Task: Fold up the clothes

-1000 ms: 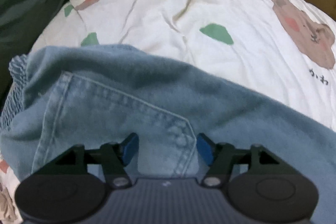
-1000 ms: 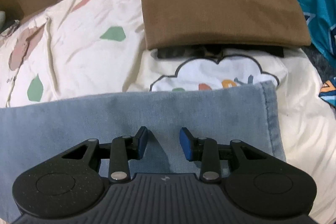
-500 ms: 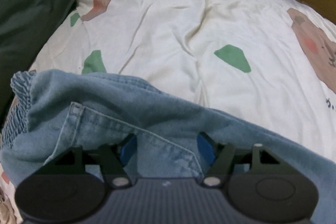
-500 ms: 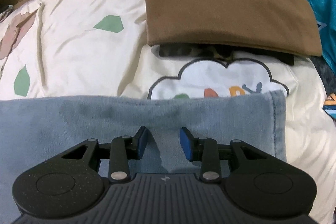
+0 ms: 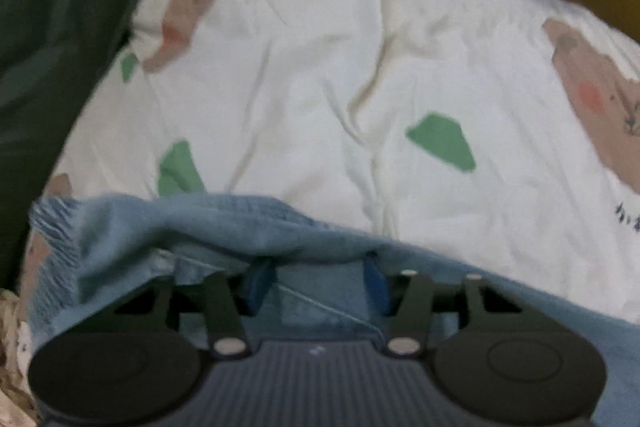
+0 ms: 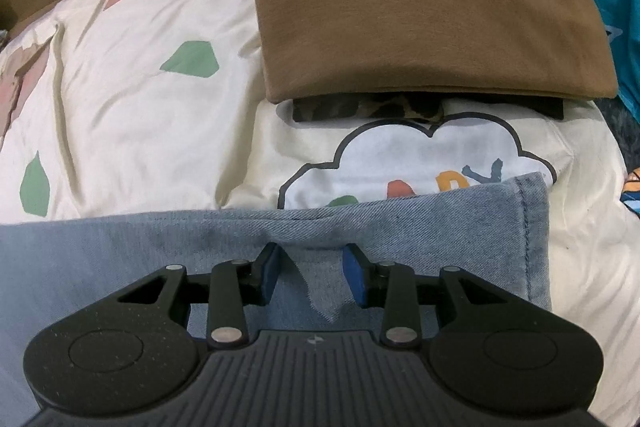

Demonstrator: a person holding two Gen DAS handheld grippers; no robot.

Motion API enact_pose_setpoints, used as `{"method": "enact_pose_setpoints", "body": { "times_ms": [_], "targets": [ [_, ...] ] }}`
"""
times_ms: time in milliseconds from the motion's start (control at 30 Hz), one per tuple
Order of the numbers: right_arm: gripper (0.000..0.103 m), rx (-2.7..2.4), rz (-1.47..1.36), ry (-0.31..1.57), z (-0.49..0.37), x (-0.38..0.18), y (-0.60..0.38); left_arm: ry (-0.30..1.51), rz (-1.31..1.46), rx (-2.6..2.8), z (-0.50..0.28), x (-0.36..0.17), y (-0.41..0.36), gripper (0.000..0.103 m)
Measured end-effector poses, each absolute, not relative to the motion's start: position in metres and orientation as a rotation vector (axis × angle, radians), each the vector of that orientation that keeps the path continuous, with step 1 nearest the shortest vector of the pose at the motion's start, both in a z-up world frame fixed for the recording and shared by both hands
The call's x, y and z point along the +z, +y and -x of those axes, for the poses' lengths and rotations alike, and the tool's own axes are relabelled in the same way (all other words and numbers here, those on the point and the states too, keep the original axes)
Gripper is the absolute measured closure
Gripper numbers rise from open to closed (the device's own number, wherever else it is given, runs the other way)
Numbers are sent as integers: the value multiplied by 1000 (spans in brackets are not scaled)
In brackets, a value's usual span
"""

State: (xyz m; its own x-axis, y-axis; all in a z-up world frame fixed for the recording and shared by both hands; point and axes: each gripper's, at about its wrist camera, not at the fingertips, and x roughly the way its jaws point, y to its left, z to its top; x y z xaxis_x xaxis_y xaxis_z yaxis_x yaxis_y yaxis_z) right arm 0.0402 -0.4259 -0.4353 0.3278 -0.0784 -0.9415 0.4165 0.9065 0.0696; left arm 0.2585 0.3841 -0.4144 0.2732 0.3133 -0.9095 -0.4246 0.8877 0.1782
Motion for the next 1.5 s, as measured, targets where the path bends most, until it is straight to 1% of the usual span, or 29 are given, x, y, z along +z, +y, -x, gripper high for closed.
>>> {"method": "enact_pose_setpoints", "body": {
  "times_ms": [200, 300, 467, 567, 800, 967, 1133, 1200, 1367, 1500],
  "targets": [
    [61, -320, -351, 1185, -29, -425, -423, 1129, 123, 540, -226, -382, 398, 51],
    [61, -286, -328, 1185, -21, -422, -416, 1101, 156, 570, -204, -369, 401, 57],
    [61, -241, -272, 1175, -10, -416, -407, 1045, 253, 634, -165, -350, 407, 60],
    [61, -240, -273, 1187, -8, -424, -408, 1058, 259, 645, -156, -355, 417, 62],
    [61, -228, -254, 1217, -9, -435, -408, 1100, 286, 679, -168, -376, 438, 67],
    [62, -216, -250, 1214, -9, -437, -409, 1122, 261, 691, -196, -388, 452, 67],
    [61, -212, -225, 1204, -8, -439, -406, 1216, 233, 668, -226, -407, 464, 66],
    [61, -209, -224, 1203, -8, -439, -406, 1233, 200, 647, -231, -411, 465, 65],
    [61, -208, -232, 1213, -10, -439, -408, 1250, 161, 633, -234, -411, 461, 65],
    [61, -208, -251, 1218, -11, -439, -410, 1232, 126, 623, -221, -394, 451, 66]
  ]
}}
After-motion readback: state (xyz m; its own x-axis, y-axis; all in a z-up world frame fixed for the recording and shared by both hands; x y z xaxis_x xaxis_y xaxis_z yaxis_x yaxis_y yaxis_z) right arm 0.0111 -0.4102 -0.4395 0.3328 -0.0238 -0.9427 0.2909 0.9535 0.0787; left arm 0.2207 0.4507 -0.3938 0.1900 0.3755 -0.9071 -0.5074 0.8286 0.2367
